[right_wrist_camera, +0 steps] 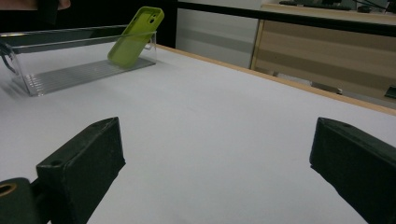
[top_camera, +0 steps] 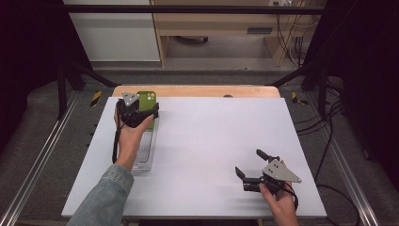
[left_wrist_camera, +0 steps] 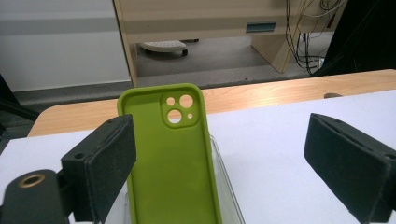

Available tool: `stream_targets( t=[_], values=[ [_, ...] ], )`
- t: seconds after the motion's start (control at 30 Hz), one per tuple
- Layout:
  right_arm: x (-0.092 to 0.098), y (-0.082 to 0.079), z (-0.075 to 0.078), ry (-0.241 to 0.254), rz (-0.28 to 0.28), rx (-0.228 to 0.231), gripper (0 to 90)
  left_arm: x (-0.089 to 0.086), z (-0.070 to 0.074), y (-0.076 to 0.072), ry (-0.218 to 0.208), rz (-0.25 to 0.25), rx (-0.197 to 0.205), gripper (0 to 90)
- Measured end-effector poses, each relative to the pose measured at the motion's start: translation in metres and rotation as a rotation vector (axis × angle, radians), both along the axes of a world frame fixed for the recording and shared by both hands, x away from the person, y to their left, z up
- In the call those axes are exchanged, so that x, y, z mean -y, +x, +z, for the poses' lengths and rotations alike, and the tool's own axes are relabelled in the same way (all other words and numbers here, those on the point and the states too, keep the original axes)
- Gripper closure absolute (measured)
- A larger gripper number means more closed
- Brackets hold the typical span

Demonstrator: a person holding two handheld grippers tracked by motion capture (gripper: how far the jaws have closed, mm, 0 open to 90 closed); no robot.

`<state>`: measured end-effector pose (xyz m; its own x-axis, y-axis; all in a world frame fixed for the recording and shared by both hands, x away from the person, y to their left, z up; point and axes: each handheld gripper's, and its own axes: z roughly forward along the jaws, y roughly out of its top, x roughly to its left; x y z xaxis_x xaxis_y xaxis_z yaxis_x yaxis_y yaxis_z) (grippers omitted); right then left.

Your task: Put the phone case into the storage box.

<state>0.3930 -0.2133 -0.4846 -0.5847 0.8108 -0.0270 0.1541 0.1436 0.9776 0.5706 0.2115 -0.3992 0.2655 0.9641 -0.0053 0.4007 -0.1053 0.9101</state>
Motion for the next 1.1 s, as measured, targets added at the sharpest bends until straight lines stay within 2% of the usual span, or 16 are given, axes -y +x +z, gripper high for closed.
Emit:
stream_targets(
  t=[0.33, 1.1],
  values=[
    [0.0, 0.0, 0.0, -0.002, -0.009, -0.016, 3.2, 0.012, 0.002, -0.006, -0.007, -0.046, -0.007, 8.6],
    [0.002, 0.003, 0.0, -0.015, -0.042, -0.087, 3.2, 0.046, 0.011, -0.029, -0.043, -0.17, 0.016, 8.3]
  ],
)
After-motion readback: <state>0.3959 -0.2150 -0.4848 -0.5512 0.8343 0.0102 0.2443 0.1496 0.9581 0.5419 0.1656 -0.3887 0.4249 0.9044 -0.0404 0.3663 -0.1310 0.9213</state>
